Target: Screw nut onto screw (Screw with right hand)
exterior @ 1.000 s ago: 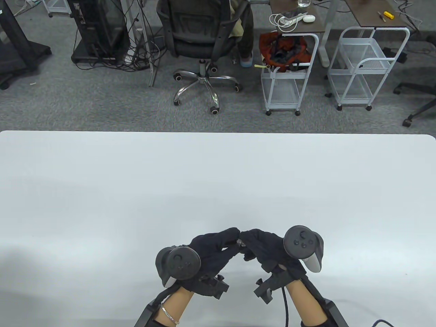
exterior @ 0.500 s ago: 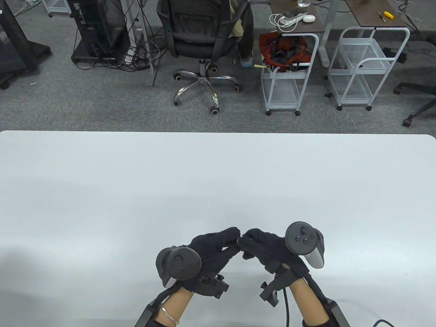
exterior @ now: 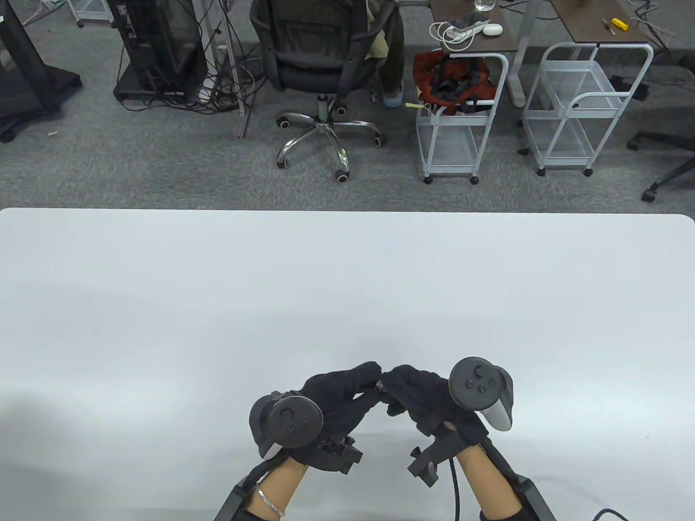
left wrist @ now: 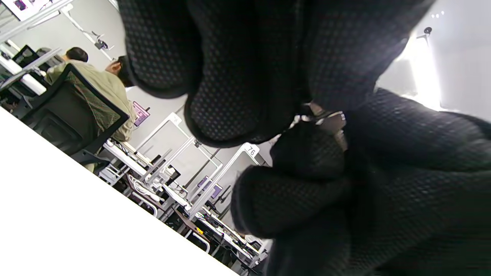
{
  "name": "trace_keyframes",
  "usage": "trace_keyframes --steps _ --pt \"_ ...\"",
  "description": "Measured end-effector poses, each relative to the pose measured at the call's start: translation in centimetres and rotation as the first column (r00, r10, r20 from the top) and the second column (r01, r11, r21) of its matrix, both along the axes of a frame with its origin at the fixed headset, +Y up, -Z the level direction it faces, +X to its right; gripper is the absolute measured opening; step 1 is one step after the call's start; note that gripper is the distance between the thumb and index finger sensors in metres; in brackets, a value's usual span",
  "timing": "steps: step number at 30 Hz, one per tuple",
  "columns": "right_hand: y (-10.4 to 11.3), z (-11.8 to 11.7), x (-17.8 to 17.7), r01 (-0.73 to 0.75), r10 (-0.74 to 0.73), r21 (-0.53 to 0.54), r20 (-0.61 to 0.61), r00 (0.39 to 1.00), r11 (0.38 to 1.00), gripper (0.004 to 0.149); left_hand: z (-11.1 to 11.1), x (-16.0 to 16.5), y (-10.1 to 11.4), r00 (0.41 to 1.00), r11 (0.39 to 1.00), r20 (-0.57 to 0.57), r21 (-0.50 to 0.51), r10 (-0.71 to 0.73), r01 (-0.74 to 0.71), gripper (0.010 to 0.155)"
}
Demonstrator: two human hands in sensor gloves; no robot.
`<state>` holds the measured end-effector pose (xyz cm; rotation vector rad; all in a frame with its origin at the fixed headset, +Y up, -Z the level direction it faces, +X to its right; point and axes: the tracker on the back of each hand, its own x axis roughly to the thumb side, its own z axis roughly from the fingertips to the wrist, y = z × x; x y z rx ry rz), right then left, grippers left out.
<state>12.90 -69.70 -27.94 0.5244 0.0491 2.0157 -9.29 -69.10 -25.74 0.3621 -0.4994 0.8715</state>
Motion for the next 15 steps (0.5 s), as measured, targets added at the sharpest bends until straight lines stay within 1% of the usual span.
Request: trace_keyframes --steps 1,3,4,5,6,7,8,9,10,12,14,15 --pt "0.06 -0.02 0.11 0.005 -0.005 -0.015 -0.024 1.0 1.0 0.048 -0.04 -0.03 -0.03 1.0 0.999 0.008 -0.019 0.028 -0.028 0.042" --pt "0.26 -0.08 0.22 0.007 -0.011 -0.04 -0.079 0.997 0.999 0.051 -0.01 -0.06 -0.01 1.0 0.999 -0.007 -0.017 0.027 -0.027 0.042" --pt "0.32 -0.09 0.15 -0.011 0.003 -0.065 -0.114 0.993 0.998 0.053 0.0 -0.06 0.04 1.0 1.0 -0.013 -0.006 0.012 -0.012 0.042" --pt "0.33 -0.08 0.08 -0.057 0.044 -0.087 -0.15 0.988 0.995 0.051 0.09 -0.04 0.12 1.0 1.0 -0.015 0.009 -0.008 0.009 0.042" --pt "0.29 -0.08 0.18 -0.073 0.069 -0.036 -0.119 0.991 0.997 0.048 0.19 0.03 0.19 1.0 1.0 -0.016 0.016 -0.014 0.014 0.042" --pt "0.28 -0.13 0.21 -0.057 0.058 0.005 -0.075 0.996 0.998 0.047 0.21 0.08 0.21 1.0 1.0 -0.012 0.017 -0.013 0.013 0.042" --pt "0.25 -0.06 0.26 -0.014 0.014 0.026 0.004 1.0 1.0 0.047 0.23 0.16 0.19 1.0 1.0 -0.001 0.014 -0.006 0.006 0.042" --pt "0.21 0.01 0.25 0.012 -0.013 0.025 0.029 0.999 1.0 0.047 0.23 0.22 0.17 1.0 1.0 0.011 0.007 0.007 -0.007 0.042" --pt "0.18 0.03 0.29 0.02 -0.02 0.011 0.026 0.999 1.0 0.047 0.22 0.27 0.12 1.0 1.0 0.017 -0.006 0.024 -0.024 0.042" --pt "0.22 -0.06 0.4 0.003 -0.003 -0.026 -0.029 1.0 1.0 0.048 0.21 0.22 0.12 1.0 1.0 0.013 -0.002 0.015 -0.015 0.042" --pt "0.28 -0.12 0.27 -0.018 0.012 -0.057 -0.103 0.995 0.998 0.05 0.18 0.09 0.13 1.0 1.0 -0.019 0.015 -0.015 0.015 0.042" --pt "0.24 -0.14 0.09 -0.059 0.046 -0.083 -0.149 0.988 0.995 0.05 0.16 0.05 0.15 1.0 0.999 -0.019 0.021 -0.024 0.025 0.042"
